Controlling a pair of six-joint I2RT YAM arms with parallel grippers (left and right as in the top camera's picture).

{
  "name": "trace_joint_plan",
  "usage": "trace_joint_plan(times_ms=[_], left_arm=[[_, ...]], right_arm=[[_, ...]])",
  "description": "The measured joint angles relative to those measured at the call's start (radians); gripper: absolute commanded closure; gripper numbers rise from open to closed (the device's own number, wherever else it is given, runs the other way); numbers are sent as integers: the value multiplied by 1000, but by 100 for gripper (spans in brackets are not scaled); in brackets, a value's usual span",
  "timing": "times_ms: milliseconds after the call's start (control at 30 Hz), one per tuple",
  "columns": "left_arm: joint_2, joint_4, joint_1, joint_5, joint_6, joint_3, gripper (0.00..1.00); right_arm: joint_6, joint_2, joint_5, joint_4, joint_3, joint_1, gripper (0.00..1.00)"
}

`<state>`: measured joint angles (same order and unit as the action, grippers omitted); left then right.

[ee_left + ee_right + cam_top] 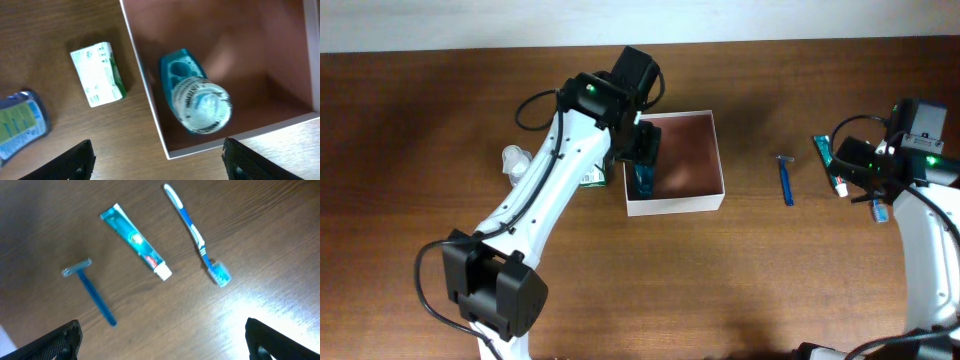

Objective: Pack container
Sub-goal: 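Release the box wall and withdraw the right gripper to the right, then lower the left gripper into the box and grasp the Listerine bottle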

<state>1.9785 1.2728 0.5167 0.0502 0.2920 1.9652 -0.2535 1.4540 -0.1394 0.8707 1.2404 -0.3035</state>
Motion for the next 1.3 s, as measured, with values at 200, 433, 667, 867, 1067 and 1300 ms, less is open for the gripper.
trace_joint_plan(times_ms=[200,433,667,867,1067,1300], left_arm=[[0,-52,10,-2,43,0,17],[0,-78,10,-2,135,0,18],[0,-89,10,-2,208,0,19],[0,-90,14,-2,240,0,25],[2,-90,22,-2,251,0,23],[51,-90,22,7,251,0,24]], right_arm=[[1,11,-48,-103,0,-8,1],[1,11,-93,-190,0,-53,2],[0,11,-127,-192,0,-111,1],[0,11,-130,-192,0,-114,1],[0,11,-130,-192,0,-114,1],[0,11,-130,-192,0,-114,2]])
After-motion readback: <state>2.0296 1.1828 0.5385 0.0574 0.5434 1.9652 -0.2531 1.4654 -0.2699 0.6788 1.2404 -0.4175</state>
